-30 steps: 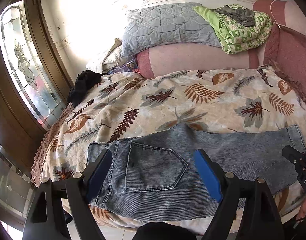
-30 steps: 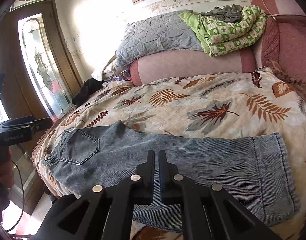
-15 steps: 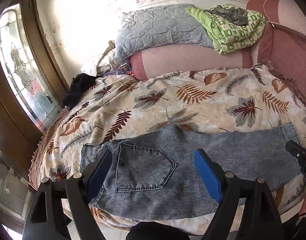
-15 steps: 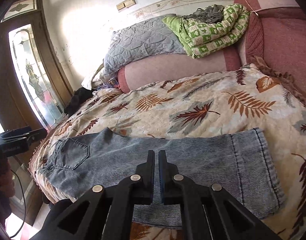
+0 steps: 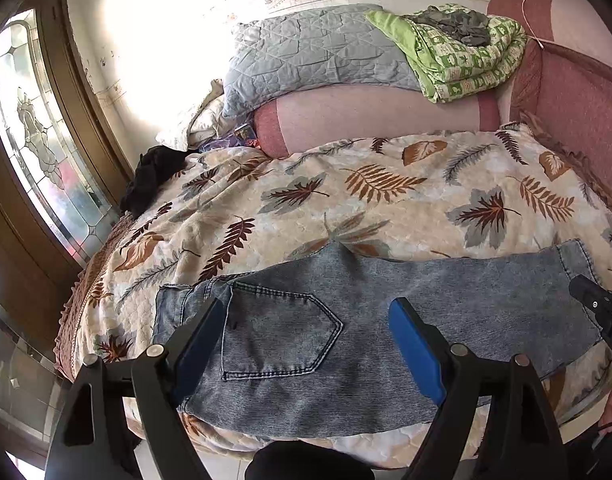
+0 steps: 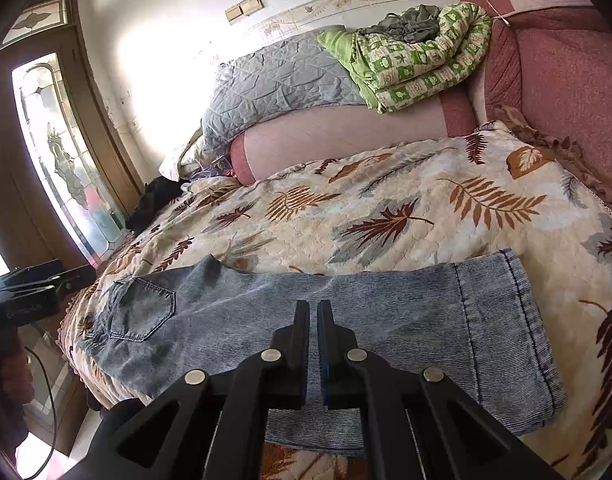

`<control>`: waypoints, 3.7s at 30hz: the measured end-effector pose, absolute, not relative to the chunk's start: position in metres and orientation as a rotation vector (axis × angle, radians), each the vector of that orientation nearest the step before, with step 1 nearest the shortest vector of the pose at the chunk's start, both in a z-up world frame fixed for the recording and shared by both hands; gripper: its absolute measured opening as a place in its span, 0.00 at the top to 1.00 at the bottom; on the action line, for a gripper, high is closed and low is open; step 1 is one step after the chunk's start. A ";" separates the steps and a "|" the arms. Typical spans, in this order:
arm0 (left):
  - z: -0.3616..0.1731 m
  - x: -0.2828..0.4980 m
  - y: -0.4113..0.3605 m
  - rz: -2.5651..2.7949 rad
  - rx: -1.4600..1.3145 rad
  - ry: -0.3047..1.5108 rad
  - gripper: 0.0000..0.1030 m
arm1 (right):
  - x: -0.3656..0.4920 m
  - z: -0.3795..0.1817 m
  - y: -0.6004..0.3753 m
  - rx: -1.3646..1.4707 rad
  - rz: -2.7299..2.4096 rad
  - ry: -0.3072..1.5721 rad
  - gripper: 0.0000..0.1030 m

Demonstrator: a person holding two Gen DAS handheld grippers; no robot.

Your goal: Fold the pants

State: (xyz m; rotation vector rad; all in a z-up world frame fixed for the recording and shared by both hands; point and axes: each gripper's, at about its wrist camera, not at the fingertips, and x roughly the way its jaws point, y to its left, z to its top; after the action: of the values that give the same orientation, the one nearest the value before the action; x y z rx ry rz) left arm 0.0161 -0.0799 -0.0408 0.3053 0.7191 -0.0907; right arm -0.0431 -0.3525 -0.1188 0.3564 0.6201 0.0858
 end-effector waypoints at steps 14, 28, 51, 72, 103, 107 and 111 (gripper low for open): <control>-0.041 0.015 -0.084 -0.095 0.310 0.716 0.18 | -0.044 -0.118 -0.350 0.355 0.088 0.620 0.95; -0.039 0.012 -0.085 -0.100 0.316 0.704 0.18 | -0.044 -0.117 -0.348 0.357 0.092 0.620 0.95; -0.040 0.014 -0.089 -0.106 0.328 0.707 0.18 | -0.044 -0.117 -0.347 0.348 0.098 0.622 0.95; -0.038 0.000 -0.115 -0.165 0.375 0.681 0.18 | -0.065 -0.122 -0.385 0.382 0.028 0.612 0.95; -0.167 0.062 -0.146 -0.160 0.442 1.054 0.18 | -0.054 -0.183 -0.429 0.463 -0.175 0.896 0.95; -0.165 0.062 -0.143 -0.178 0.411 1.062 0.18 | -0.062 -0.177 -0.448 0.473 -0.234 0.845 0.95; -0.149 0.060 -0.144 -0.192 0.406 1.014 0.18 | -0.048 -0.160 -0.469 0.569 -0.179 0.763 0.92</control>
State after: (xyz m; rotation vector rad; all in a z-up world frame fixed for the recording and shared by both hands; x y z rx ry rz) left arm 0.0596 -0.1440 -0.1492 0.4064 1.0142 -0.1919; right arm -0.0485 -0.4691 -0.1598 0.5687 0.7626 -0.1791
